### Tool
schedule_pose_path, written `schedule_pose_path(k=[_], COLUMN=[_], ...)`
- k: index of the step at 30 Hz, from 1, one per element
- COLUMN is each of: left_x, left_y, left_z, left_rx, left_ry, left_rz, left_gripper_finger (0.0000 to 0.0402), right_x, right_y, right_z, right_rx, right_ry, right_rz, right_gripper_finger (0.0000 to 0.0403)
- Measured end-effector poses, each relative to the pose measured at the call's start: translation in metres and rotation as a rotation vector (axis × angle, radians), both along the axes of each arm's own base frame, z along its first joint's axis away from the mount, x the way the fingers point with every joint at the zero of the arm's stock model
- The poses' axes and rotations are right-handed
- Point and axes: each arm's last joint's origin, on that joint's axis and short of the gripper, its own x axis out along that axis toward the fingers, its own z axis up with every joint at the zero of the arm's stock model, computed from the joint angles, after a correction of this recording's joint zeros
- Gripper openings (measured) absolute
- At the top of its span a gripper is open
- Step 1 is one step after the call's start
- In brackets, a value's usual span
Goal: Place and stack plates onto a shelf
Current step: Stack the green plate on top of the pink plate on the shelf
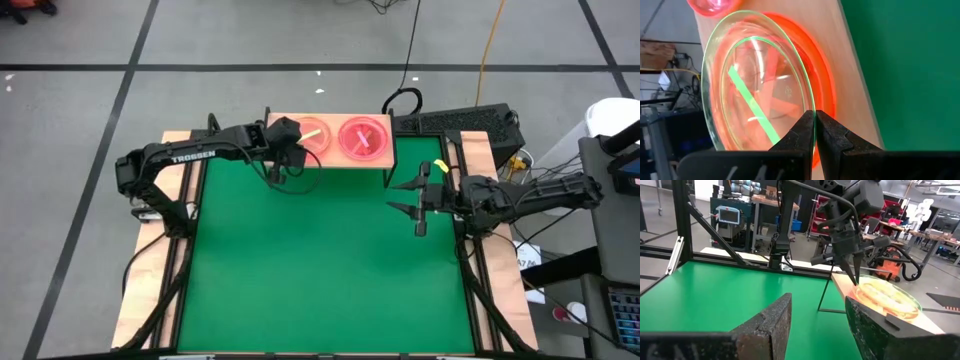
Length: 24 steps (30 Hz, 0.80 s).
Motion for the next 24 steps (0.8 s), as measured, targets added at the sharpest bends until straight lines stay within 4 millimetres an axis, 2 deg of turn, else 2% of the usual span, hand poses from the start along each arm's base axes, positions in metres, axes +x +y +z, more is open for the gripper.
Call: schedule_pose_path(k=[9,13,17,21,24], left_x=[-0.001,-0.001,-0.001,0.0,0.0], left_y=[0.0,0.0,0.0,0.0,0.0], left_z=[0.0,0.0,0.0,0.0,0.0], left_rx=[-0.023,-0.023,-0.023,-0.021,-0.03], left_ry=[-0.01,-0.01,-0.01,-0.015,-0.023], left_rz=[0.035,0.035,0.035,0.035,0.051], left_gripper_finger=[0.0021,0.0021,0.0021,0.0021,0.0021], right_x=[-0.005,-0.021,-0.039,-0.045,-0.048], right_y=[0.0,0.0,-0.002,-0.007,-0.008], right_z=[0.004,0.014,0.016,-0.005,-0.022], right_rx=[0.02,0.034,0.023,0.035,0.026], right_ry=[-0.036,-0.117,-0.135,-0.118,-0.194], right_rz=[0.01,0.121,0.115,-0.001,-0.037], right_gripper_finger=[0.0169,0.0169,0.0169,0.0169,0.0169])
